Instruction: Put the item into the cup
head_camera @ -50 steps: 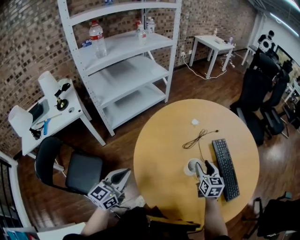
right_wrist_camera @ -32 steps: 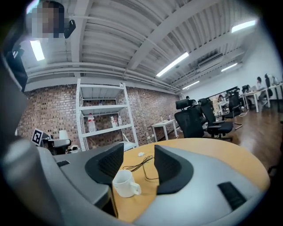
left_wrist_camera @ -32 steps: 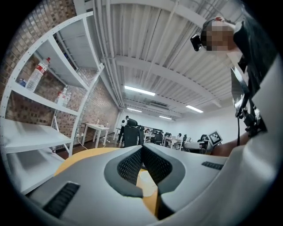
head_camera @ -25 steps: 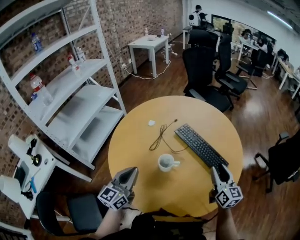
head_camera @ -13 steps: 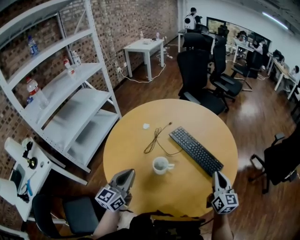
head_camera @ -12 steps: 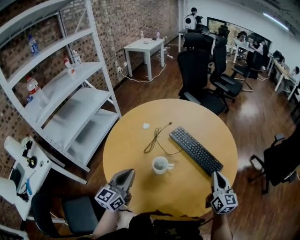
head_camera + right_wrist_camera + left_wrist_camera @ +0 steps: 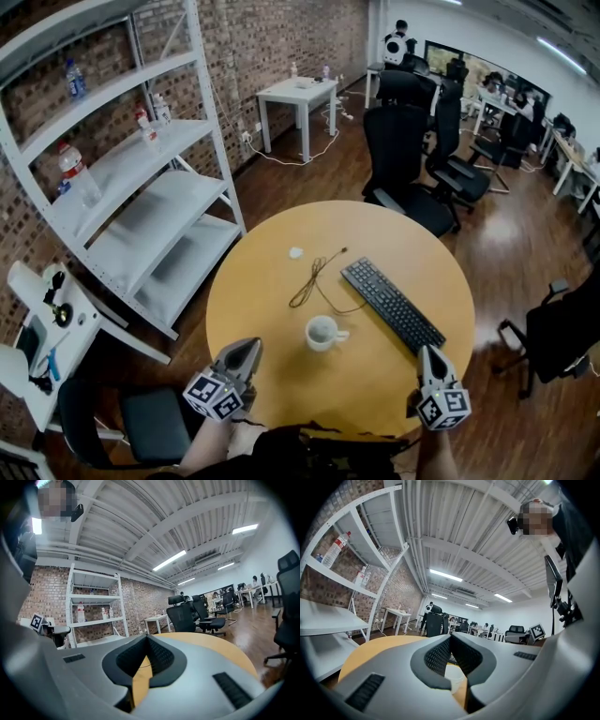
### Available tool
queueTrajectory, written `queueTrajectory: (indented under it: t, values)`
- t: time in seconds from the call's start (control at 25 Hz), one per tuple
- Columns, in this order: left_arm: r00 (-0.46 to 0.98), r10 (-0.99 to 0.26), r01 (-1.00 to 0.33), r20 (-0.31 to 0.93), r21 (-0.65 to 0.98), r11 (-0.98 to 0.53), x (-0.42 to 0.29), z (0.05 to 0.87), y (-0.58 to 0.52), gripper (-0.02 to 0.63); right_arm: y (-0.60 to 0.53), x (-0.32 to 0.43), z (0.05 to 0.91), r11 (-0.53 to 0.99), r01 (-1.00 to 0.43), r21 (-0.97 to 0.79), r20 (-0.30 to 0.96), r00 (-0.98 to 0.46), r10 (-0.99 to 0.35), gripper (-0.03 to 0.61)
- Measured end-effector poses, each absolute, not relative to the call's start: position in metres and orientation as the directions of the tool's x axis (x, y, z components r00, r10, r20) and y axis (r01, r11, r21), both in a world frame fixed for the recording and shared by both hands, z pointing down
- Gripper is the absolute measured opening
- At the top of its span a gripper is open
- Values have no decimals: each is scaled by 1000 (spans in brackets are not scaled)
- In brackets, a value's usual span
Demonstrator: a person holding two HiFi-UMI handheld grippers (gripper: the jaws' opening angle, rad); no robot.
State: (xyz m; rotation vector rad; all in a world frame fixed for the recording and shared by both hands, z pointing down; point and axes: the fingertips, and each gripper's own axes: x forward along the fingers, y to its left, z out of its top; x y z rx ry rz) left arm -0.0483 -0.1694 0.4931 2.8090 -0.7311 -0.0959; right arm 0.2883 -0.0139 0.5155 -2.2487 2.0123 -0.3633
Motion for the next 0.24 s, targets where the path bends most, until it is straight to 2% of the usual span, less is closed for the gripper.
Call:
queueTrajectory:
  t: [0.24]
  values:
    - [873,-487,-471,-1,255,-845,-50,499,-171,-5,-11,290,519,-137,-961,-241,111,113,-987,8]
